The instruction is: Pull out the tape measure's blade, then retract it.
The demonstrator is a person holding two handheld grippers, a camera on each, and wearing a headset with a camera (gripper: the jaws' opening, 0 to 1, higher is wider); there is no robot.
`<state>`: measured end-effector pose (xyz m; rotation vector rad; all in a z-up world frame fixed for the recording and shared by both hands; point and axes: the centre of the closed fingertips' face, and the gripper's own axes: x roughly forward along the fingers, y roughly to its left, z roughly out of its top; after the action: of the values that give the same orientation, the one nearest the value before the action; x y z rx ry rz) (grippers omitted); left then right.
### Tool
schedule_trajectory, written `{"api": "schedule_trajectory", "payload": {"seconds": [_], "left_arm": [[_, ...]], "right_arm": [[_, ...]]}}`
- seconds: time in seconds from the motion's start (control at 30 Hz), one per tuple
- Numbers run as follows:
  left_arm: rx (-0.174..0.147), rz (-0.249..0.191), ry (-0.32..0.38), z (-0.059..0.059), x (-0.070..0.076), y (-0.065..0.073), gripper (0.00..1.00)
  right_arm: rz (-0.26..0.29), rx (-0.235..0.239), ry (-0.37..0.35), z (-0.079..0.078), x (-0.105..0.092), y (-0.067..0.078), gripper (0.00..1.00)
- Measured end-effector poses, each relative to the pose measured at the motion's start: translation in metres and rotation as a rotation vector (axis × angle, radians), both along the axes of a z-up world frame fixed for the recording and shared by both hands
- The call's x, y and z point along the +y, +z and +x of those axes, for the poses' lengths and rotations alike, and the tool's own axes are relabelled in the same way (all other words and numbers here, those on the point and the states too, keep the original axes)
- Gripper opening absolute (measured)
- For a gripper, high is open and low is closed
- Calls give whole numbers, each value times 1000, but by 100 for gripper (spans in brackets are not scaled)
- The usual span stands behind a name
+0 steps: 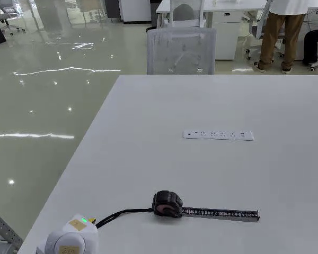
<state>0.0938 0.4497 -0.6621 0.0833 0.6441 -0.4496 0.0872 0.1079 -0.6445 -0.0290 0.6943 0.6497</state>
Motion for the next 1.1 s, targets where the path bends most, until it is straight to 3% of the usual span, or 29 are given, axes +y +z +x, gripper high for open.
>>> {"api": "schedule_trajectory", "payload": {"seconds": [0.43,0.67,0.83,1.1], "left_arm": [[23,-6,36,-12,12,10,100],[42,1,47,-16,15,6,100],[44,4,59,-11,15,4,100],[77,5,53,-3,4,-2,100]], "right_arm": [[-17,-6,-14,-11,-4,12,100],[-18,3,-19,-12,-5,11,100],[-27,11,-14,-11,-4,9,100],[-38,19,-2,-2,-5,9,100]]}}
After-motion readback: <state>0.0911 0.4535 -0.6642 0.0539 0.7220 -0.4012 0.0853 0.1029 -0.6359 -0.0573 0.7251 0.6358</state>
